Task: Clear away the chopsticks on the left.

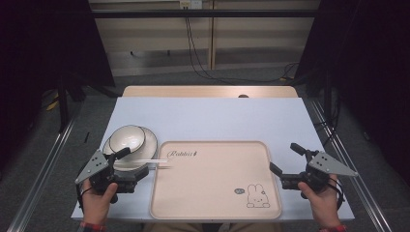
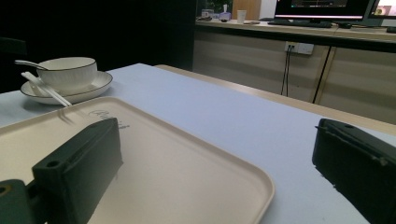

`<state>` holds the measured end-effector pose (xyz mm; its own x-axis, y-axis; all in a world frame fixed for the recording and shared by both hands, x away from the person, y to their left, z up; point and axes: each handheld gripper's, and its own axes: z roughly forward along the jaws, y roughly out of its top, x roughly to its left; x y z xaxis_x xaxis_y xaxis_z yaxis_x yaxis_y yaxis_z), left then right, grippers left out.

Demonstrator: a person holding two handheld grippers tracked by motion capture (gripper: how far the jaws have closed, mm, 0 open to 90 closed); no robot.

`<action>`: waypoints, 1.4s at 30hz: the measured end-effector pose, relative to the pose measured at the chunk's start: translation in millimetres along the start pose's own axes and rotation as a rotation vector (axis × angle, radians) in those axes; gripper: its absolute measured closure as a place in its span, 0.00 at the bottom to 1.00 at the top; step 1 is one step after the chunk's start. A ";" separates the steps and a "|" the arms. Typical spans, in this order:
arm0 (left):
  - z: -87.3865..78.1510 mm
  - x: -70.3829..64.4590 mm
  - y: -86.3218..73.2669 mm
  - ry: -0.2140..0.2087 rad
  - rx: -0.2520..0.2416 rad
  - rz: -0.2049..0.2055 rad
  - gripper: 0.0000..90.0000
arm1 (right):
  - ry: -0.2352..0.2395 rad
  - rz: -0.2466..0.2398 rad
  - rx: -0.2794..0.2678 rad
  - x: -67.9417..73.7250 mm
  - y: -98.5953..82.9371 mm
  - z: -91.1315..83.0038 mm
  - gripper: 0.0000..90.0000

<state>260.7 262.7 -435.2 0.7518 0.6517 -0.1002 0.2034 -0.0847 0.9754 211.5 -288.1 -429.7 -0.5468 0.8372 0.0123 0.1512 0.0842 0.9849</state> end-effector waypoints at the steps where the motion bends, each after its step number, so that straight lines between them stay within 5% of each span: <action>1: 0.1 0.6 0.0 -0.003 0.001 0.005 0.01 | 0.000 -0.004 0.004 -0.4 -0.2 0.0 0.01; 11: -0.1 2.8 2.3 0.002 0.015 -0.001 0.01 | 0.005 -0.008 0.019 1.2 -1.0 0.6 0.01; 14: -2.2 1.0 5.0 0.038 0.054 0.021 0.01 | 0.009 -0.004 0.015 1.3 -0.9 1.6 0.01; 22: -2.0 -2.0 15.3 0.051 0.089 0.010 0.01 | 0.010 -0.002 0.010 -2.4 -0.8 6.1 0.02; 38: 16.7 -5.2 28.3 -0.033 0.186 0.090 0.05 | 0.013 0.029 0.004 -6.3 -1.3 12.8 0.03; 42: 23.2 -6.8 32.1 -0.047 0.251 0.124 0.05 | 0.012 0.020 0.006 -6.4 -1.3 12.6 0.03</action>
<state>276.7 238.0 -407.8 0.8080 0.5892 0.0022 0.2526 -0.3498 0.9022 225.1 -286.8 -433.2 -0.5537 0.8320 0.0344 0.1670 0.0705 0.9834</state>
